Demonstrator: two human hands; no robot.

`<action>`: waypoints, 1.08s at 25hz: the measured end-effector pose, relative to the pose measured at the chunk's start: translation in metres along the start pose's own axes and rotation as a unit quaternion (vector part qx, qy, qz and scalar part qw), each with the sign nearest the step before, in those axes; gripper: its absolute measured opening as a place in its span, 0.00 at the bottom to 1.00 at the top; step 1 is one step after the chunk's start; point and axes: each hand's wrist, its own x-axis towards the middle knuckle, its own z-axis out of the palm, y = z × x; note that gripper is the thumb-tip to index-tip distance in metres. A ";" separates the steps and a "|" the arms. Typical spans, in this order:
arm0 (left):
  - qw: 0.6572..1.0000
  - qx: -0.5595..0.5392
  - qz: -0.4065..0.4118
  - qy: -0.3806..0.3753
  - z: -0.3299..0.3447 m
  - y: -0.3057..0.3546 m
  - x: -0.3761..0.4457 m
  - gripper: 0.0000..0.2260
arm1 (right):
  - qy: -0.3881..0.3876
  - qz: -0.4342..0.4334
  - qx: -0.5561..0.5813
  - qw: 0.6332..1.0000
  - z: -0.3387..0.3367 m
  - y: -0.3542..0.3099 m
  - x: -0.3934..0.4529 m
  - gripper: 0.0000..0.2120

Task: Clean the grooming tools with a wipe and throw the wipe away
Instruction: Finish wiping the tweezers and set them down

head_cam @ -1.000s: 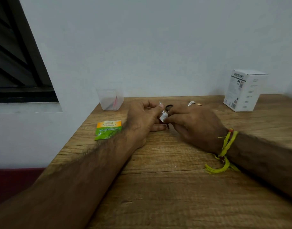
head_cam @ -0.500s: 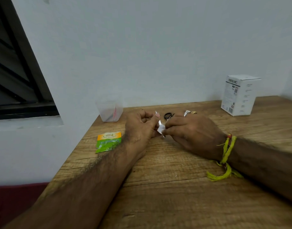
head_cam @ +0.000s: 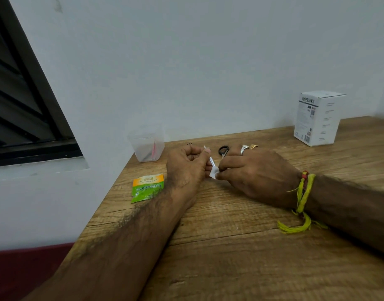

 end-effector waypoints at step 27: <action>0.995 0.086 0.052 0.004 -0.002 0.010 -0.007 0.06 | 0.153 0.398 0.105 0.898 0.036 0.018 0.045 0.08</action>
